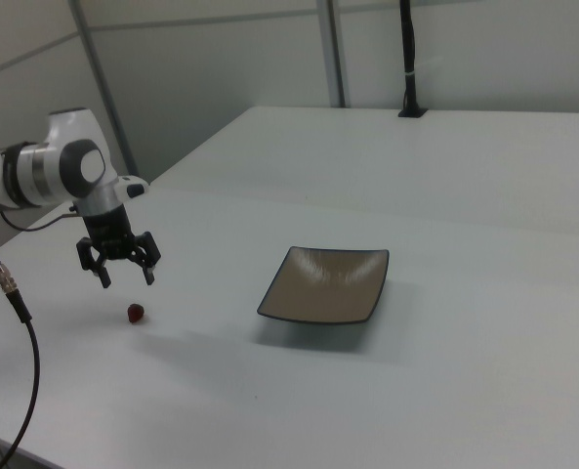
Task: Strawberries on a ceramic plate
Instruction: 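Close the gripper around the red strawberry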
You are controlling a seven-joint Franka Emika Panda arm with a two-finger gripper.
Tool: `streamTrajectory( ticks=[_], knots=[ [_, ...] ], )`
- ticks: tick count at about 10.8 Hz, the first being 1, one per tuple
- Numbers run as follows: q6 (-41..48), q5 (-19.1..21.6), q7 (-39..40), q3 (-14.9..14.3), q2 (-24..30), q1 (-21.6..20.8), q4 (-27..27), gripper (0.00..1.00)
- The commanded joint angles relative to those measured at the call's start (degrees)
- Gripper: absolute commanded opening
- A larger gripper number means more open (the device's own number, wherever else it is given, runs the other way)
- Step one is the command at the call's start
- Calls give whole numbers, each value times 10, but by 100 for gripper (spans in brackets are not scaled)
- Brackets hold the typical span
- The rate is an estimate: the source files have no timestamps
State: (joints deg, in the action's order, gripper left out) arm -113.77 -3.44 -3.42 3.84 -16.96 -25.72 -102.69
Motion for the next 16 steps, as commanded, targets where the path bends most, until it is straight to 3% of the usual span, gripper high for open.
streamTrajectory(
  ticks=[1,8,9,11,14,15,16],
  knots=[
    [-94,-6,10,5,4,-3,-72,100],
    [-154,-12,11,11,-20,-2,-90,100],
    [-154,-16,11,11,-20,-2,-90,93],
    [-154,-18,11,12,-21,0,-90,63],
    [-155,-18,11,13,-21,2,-89,9],
    [-155,-17,11,13,-21,2,-88,0],
    [-153,-17,11,13,-20,2,-88,0]
  ],
)
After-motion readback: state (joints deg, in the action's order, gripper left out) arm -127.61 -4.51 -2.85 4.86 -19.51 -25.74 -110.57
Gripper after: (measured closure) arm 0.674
